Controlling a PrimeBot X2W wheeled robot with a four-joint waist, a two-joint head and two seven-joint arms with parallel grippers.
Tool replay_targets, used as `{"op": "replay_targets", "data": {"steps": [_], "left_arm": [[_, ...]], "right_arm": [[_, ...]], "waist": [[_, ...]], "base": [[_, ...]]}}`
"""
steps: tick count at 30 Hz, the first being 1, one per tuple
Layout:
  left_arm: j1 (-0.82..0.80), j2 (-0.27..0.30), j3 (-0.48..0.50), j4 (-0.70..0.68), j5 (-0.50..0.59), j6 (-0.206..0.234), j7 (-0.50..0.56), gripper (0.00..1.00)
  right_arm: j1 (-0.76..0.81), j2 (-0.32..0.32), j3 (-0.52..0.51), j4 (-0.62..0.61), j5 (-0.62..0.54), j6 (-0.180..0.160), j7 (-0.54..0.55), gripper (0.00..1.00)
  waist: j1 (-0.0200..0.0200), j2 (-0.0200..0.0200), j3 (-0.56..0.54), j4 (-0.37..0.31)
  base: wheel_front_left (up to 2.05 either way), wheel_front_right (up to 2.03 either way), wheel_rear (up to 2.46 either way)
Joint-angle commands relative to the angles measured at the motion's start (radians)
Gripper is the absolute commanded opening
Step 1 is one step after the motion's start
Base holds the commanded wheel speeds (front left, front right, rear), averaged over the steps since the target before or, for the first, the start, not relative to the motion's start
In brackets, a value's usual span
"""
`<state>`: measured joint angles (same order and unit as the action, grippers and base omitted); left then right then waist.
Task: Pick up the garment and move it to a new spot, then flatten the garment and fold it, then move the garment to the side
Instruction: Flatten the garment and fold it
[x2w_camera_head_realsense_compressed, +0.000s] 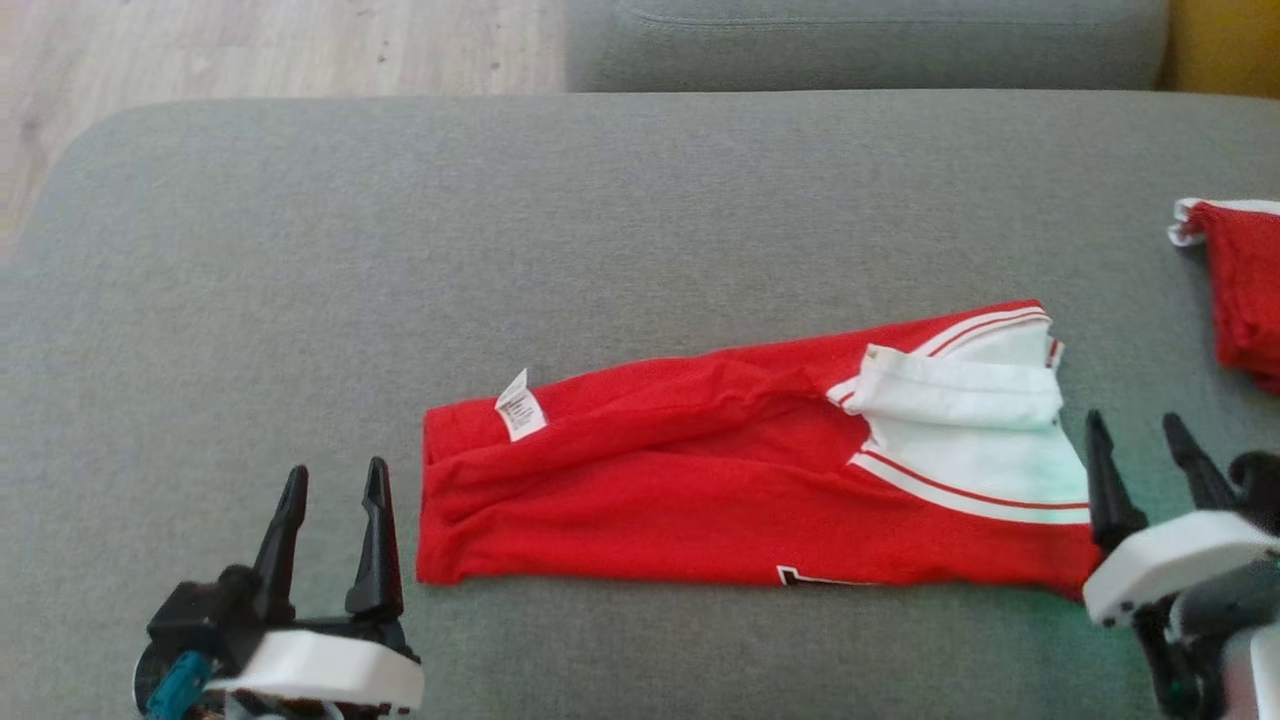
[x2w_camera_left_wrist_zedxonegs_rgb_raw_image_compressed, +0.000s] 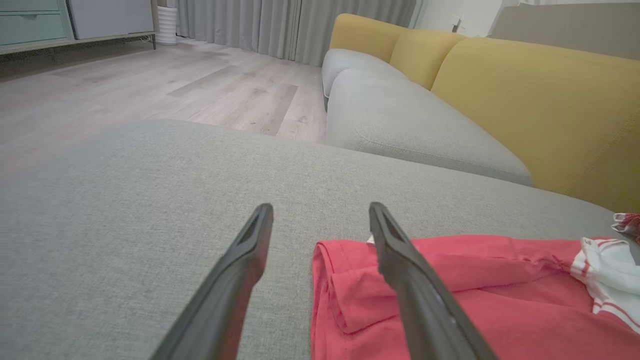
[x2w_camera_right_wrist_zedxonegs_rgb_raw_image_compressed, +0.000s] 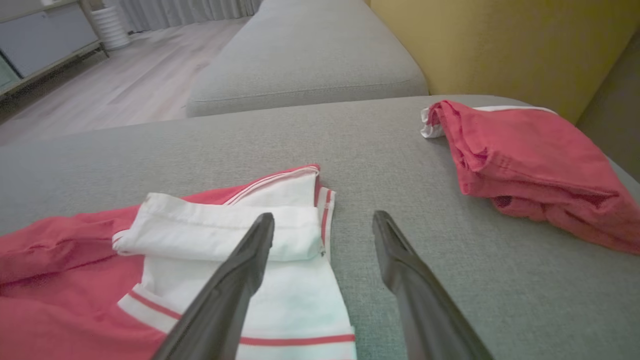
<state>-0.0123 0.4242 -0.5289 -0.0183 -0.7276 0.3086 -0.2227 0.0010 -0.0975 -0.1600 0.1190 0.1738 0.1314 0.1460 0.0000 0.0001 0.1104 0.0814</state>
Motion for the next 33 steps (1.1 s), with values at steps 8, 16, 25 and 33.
{"op": "replay_targets", "data": {"steps": [8, 16, 25, 33], "left_arm": [[-0.016, 0.004, 0.034, -0.051, 0.022, 0.022, -0.012, 1.00], [-0.015, 0.002, 0.030, -0.052, 0.022, 0.025, -0.010, 1.00], [-0.006, 0.010, 0.037, -0.053, 0.019, 0.029, -0.013, 1.00], [-0.002, 0.018, 0.031, -0.064, 0.025, 0.038, -0.006, 1.00]], "right_arm": [[-0.158, 0.001, -0.063, 0.127, -0.046, -0.001, 0.011, 1.00], [-0.206, 0.024, -0.113, 0.303, -0.068, -0.001, 0.002, 1.00], [-0.253, 0.037, -0.106, 0.451, -0.067, -0.001, -0.024, 1.00], [-0.300, 0.043, -0.056, 0.549, -0.043, -0.001, -0.062, 0.06]], "waist": [[0.0000, -0.0001, 0.016, 0.070], [0.0000, -0.0001, 0.025, 0.113], [0.0000, -0.0001, 0.023, 0.112], [0.0000, -0.0001, 0.018, 0.093]], "base": [[0.00, 0.00, 0.00], [0.00, 0.00, 0.00], [0.00, 0.00, 0.00], [0.00, 0.00, 0.00]]}}
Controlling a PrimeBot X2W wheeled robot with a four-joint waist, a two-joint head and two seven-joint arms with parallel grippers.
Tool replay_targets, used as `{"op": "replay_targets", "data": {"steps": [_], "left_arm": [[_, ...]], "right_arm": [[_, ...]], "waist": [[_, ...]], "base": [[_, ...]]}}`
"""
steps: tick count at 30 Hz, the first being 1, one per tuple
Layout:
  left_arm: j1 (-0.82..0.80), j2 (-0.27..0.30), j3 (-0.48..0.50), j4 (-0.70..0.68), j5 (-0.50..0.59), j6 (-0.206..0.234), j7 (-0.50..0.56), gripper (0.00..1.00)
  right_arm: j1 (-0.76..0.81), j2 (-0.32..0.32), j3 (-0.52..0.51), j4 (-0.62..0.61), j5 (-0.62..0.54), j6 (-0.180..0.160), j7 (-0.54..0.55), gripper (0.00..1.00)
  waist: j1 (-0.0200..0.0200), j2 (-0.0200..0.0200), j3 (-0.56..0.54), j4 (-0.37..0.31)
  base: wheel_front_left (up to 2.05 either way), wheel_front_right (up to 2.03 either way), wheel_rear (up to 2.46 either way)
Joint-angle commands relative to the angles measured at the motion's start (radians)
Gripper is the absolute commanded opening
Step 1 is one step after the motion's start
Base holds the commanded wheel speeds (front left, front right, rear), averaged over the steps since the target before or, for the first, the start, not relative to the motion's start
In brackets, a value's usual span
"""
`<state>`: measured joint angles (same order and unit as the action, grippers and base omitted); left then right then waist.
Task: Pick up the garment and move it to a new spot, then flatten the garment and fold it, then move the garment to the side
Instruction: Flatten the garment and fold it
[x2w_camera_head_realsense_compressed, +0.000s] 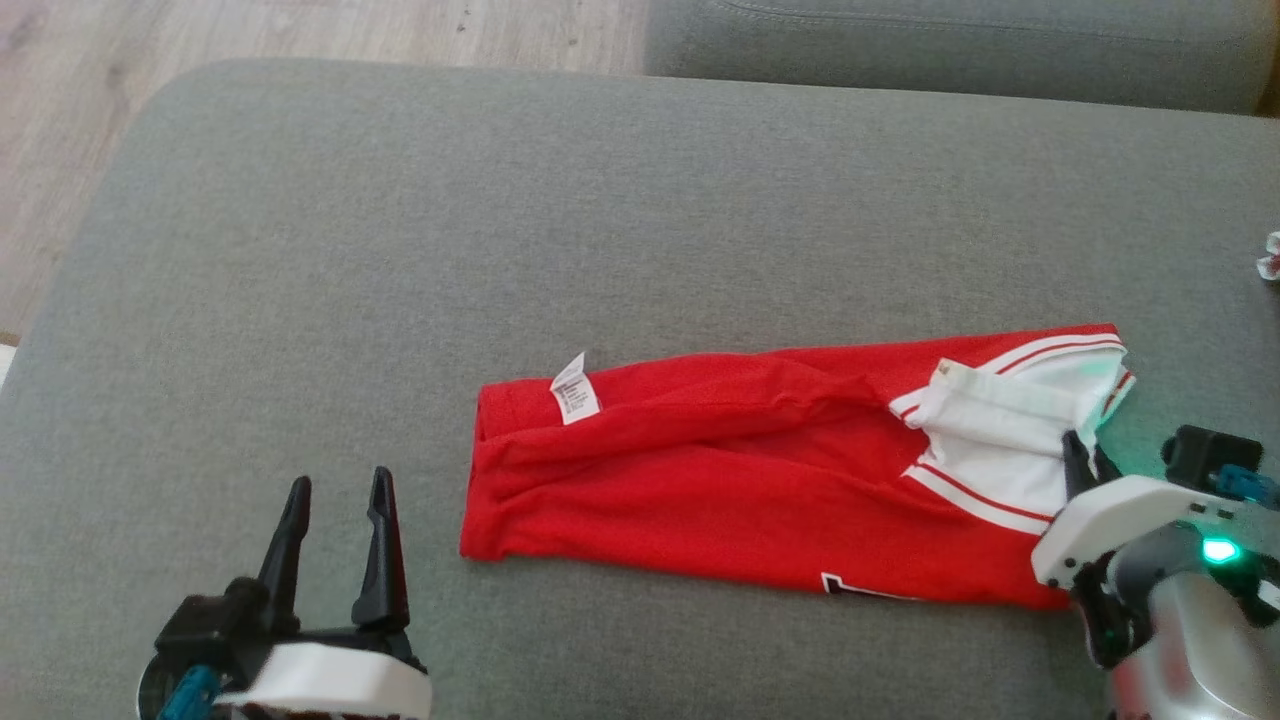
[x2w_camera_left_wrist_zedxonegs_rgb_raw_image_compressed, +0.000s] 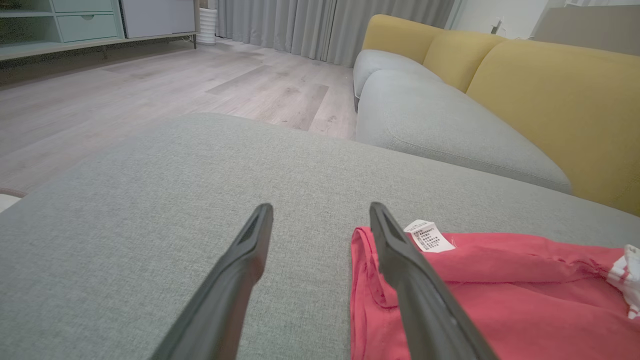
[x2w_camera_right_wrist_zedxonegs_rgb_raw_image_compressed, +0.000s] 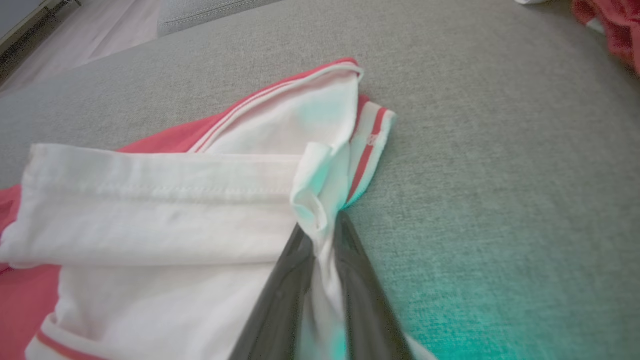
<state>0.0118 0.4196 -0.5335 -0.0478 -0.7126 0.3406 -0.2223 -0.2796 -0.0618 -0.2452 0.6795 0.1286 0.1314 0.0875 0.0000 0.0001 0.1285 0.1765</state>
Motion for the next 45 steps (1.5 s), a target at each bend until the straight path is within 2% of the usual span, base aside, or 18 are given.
{"op": "replay_targets", "data": {"steps": [1, 4, 9, 17, 20, 24, 31, 37, 41, 45], "left_arm": [[-0.026, 0.024, 0.036, -0.036, 0.010, 0.008, -0.006, 1.00], [-0.024, 0.025, 0.038, -0.039, 0.009, 0.012, -0.005, 1.00], [-0.019, 0.021, 0.036, -0.041, 0.007, 0.013, -0.006, 1.00], [-0.014, 0.012, 0.033, -0.038, 0.004, 0.014, -0.010, 1.00], [-0.021, 0.010, 0.031, -0.036, 0.004, 0.011, -0.011, 1.00], [-0.031, 0.007, 0.027, -0.029, 0.004, 0.006, -0.011, 1.00], [-0.045, -0.003, 0.012, -0.013, 0.004, -0.004, -0.006, 1.00], [-0.043, -0.009, 0.006, -0.006, 0.002, -0.007, -0.008, 1.00], [-0.046, -0.008, 0.001, -0.003, 0.001, -0.012, -0.006, 1.00], [-0.053, -0.010, -0.004, -0.002, 0.002, -0.018, -0.004, 1.00]], "right_arm": [[-0.026, 0.007, 0.036, -0.004, 0.004, -0.001, -0.011, 0.00], [-0.042, 0.006, 0.049, 0.000, 0.013, -0.001, -0.035, 0.00], [-0.042, -0.033, 0.051, -0.050, 0.029, -0.001, -0.060, 0.00], [0.032, -0.095, -0.011, -0.254, 0.060, -0.001, -0.008, 0.00], [0.062, -0.095, -0.041, -0.348, 0.060, -0.001, 0.037, 0.00], [0.079, -0.072, -0.026, -0.430, 0.057, -0.001, 0.064, 0.00], [0.113, -0.036, 0.106, -0.555, 0.083, -0.001, 0.104, 0.00], [0.147, 0.000, 0.294, -0.660, 0.138, -0.001, 0.141, 0.00], [0.131, 0.010, 0.411, -0.660, 0.175, -0.001, 0.143, 0.00], [0.092, 0.011, 0.537, -0.608, 0.253, -0.001, 0.125, 0.00]], "waist": [[0.0000, -0.0001, -0.001, -0.007], [0.0000, -0.0001, -0.007, -0.026], [0.0000, -0.0001, -0.024, -0.070], [0.0000, -0.0001, -0.036, -0.143], [0.0000, -0.0001, -0.031, -0.166], [0.0000, -0.0001, -0.030, -0.175], [0.0000, -0.0001, -0.047, -0.157], [0.0000, -0.0001, -0.067, -0.115], [0.0000, -0.0001, -0.069, -0.083], [0.0000, -0.0001, -0.066, -0.047]], "base": [[0.00, 0.00, 0.00], [0.00, 0.00, 0.00], [0.00, 0.00, 0.00], [0.00, 0.00, 0.00], [0.00, 0.00, 0.00], [0.00, 0.00, 0.00], [0.00, 0.00, 0.00], [0.00, 0.00, 0.00], [0.00, 0.00, 0.00], [0.00, 0.00, 0.00]]}}
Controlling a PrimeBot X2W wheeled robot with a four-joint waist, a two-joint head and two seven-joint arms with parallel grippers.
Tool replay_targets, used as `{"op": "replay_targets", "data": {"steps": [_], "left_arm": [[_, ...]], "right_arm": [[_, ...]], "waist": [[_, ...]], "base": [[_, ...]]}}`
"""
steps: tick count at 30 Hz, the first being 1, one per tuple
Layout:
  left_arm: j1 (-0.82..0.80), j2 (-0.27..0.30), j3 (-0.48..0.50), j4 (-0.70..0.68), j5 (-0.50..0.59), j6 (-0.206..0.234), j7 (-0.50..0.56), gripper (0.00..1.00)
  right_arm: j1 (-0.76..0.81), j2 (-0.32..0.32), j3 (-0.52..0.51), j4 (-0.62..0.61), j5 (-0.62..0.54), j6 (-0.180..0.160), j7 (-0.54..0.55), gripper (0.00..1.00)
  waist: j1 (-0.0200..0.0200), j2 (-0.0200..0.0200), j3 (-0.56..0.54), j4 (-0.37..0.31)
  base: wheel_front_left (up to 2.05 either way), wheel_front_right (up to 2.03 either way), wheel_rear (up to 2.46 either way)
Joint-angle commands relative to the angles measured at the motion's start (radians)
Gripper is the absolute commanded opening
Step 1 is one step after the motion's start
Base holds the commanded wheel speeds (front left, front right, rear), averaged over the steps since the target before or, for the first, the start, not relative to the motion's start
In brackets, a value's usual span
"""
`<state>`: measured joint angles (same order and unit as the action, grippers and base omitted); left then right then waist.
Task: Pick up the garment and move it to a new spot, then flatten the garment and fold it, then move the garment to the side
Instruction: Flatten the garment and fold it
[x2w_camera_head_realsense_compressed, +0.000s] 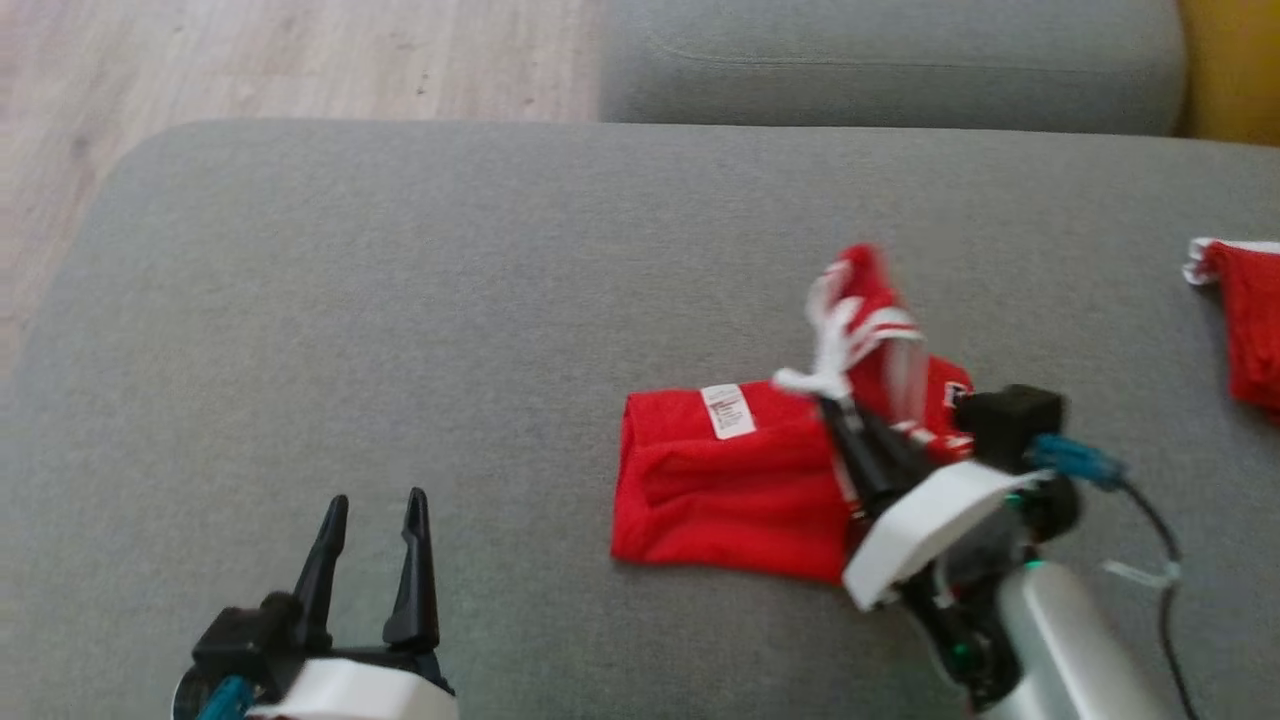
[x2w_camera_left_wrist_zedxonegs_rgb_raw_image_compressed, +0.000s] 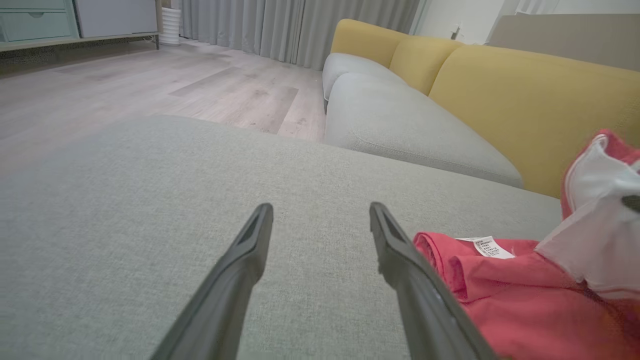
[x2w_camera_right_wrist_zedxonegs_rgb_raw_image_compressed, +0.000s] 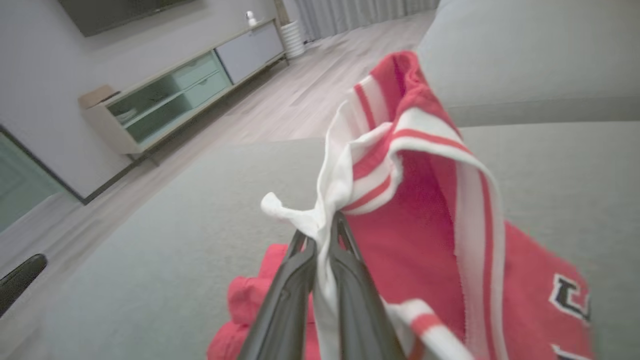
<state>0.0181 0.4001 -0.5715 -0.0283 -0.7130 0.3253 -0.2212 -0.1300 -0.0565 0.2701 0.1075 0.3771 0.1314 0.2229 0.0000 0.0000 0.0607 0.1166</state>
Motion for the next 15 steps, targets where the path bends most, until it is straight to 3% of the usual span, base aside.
{"op": "replay_targets", "data": {"steps": [1, 9, 15], "left_arm": [[-0.061, 0.009, 0.032, -0.021, 0.003, -0.003, -0.005, 1.00], [-0.085, -0.011, 0.005, -0.004, 0.009, -0.017, 0.001, 1.00], [-0.104, -0.026, -0.016, 0.012, 0.014, -0.028, 0.004, 1.00]], "right_arm": [[-0.069, 0.006, 0.049, -0.016, 0.023, -0.001, -0.014, 0.00], [-0.170, 0.006, 0.224, 0.173, 0.131, -0.001, -0.052, 0.00], [-0.236, 0.006, 0.278, 0.327, 0.180, -0.001, -0.090, 0.00]], "waist": [[0.0000, 0.0000, 0.002, 0.021], [0.0000, 0.0000, 0.005, 0.089], [0.0000, 0.0000, 0.005, 0.128]], "base": [[0.00, 0.00, 0.00], [0.00, 0.00, 0.00], [0.00, 0.00, 0.00]]}}
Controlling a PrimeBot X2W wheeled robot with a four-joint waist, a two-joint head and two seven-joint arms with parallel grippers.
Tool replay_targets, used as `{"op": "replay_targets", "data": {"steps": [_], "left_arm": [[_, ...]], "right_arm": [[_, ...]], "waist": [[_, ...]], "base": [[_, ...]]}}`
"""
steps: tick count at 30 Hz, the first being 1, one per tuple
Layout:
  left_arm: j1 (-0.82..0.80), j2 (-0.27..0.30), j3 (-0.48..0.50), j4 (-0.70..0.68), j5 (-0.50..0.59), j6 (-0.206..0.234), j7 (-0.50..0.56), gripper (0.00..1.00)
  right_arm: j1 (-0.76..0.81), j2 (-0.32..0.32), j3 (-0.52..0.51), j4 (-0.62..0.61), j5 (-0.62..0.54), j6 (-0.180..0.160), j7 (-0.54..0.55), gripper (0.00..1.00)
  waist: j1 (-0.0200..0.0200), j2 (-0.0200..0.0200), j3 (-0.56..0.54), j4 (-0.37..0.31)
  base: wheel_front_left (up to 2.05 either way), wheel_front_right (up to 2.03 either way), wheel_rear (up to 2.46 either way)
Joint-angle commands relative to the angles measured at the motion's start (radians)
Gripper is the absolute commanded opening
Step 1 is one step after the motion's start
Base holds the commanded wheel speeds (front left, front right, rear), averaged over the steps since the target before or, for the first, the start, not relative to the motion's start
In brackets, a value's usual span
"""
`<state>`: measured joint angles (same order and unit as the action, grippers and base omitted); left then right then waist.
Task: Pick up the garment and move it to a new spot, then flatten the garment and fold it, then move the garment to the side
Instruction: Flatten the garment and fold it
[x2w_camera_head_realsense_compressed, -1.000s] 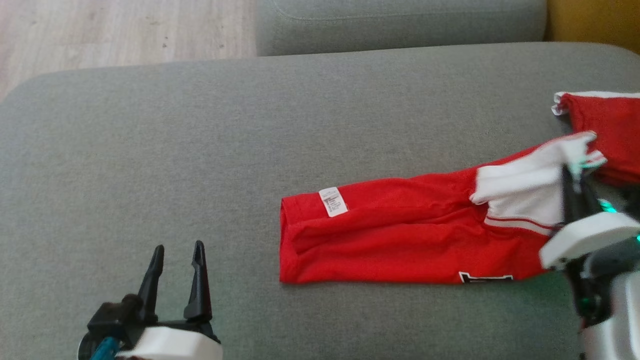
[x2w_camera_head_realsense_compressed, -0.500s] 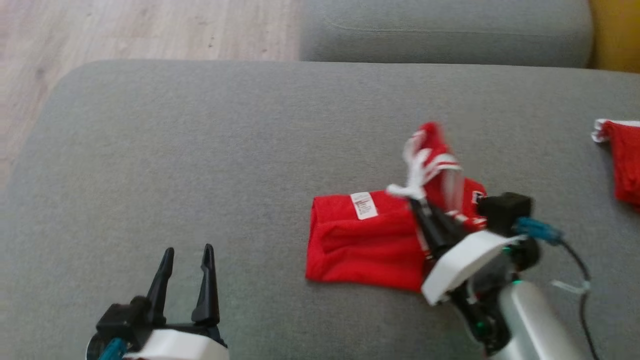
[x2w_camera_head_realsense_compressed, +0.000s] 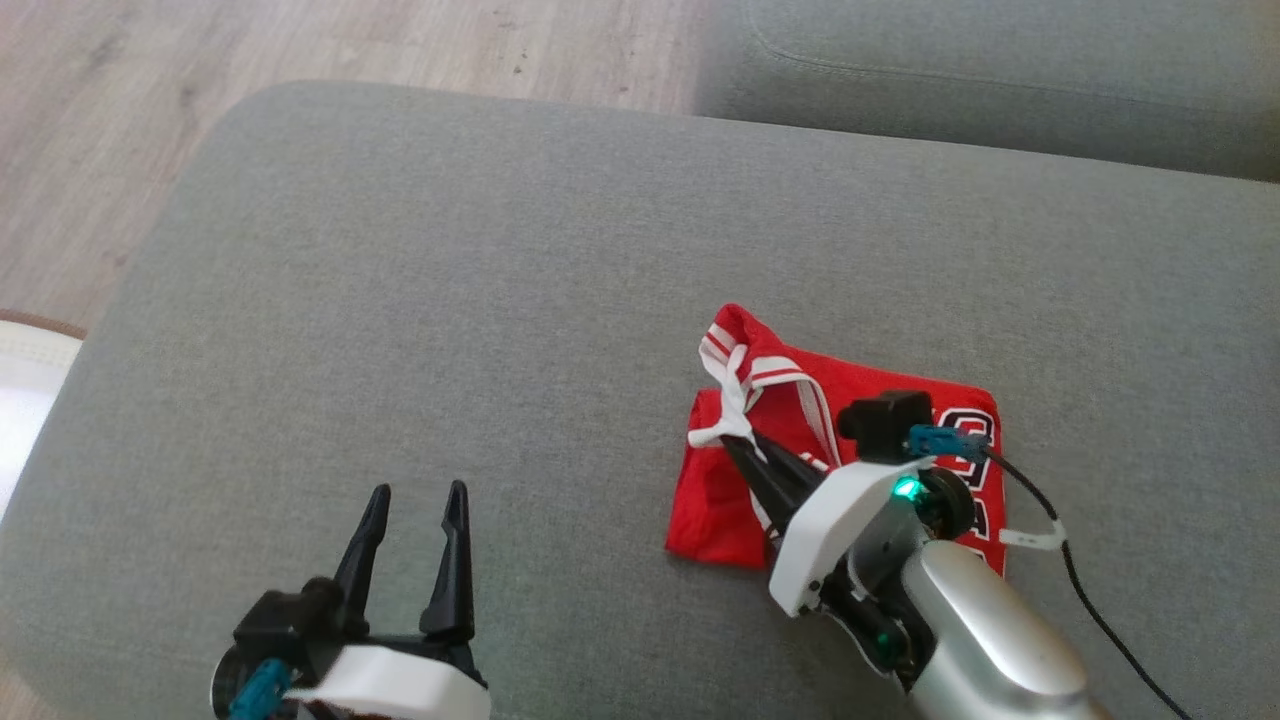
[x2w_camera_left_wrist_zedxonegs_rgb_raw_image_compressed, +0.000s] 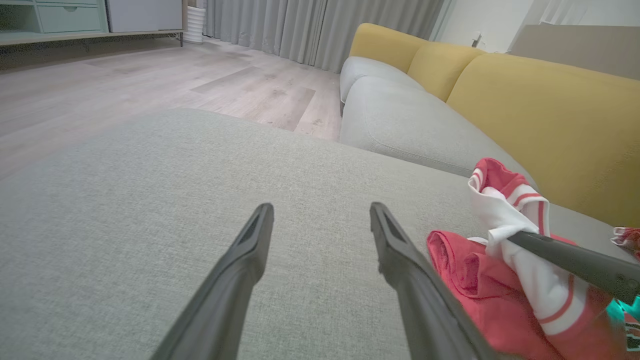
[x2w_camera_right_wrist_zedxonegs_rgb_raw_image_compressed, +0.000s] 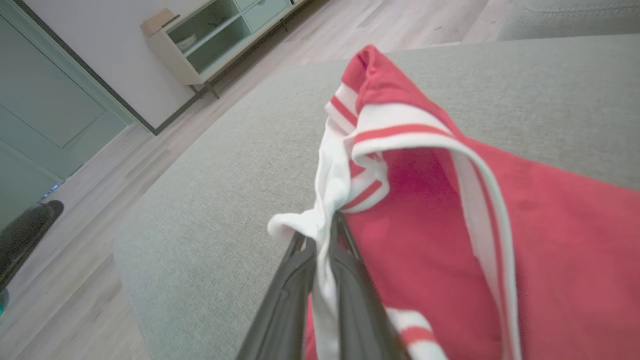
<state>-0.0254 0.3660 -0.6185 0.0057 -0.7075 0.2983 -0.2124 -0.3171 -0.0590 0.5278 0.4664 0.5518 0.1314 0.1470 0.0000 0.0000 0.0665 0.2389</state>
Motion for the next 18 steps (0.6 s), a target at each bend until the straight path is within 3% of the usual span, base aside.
{"op": "replay_targets", "data": {"steps": [1, 2, 3, 13, 18], "left_arm": [[-0.062, 0.006, 0.029, -0.019, 0.009, -0.001, -0.005, 1.00], [-0.063, 0.004, 0.027, -0.017, 0.010, -0.002, -0.005, 1.00], [-0.064, 0.003, 0.025, -0.015, 0.010, -0.002, -0.005, 1.00], [-0.054, 0.004, 0.006, -0.007, 0.011, -0.004, 0.002, 1.00], [-0.051, 0.005, -0.002, -0.014, 0.014, -0.001, 0.006, 1.00]], "right_arm": [[-0.060, 0.009, 0.032, -0.011, 0.008, -0.001, -0.020, 0.25], [-0.070, 0.009, 0.039, 0.005, 0.015, -0.001, -0.034, 0.52], [-0.079, 0.009, 0.048, 0.017, 0.027, -0.001, -0.046, 1.00], [-0.160, 0.009, 0.142, 0.038, 0.100, -0.001, -0.122, 1.00], [-0.181, 0.009, 0.122, 0.016, 0.076, -0.001, -0.151, 1.00]], "waist": [[0.0000, 0.0000, -0.001, 0.009], [0.0000, 0.0000, -0.002, 0.012], [0.0000, 0.0000, -0.003, 0.014], [0.0000, 0.0000, -0.040, -0.015], [0.0000, 0.0000, -0.051, -0.034]], "base": [[0.00, 0.00, 0.00], [0.00, 0.00, 0.00], [0.00, 0.00, 0.00], [0.00, 0.00, 0.00], [0.00, 0.00, 0.00]]}}
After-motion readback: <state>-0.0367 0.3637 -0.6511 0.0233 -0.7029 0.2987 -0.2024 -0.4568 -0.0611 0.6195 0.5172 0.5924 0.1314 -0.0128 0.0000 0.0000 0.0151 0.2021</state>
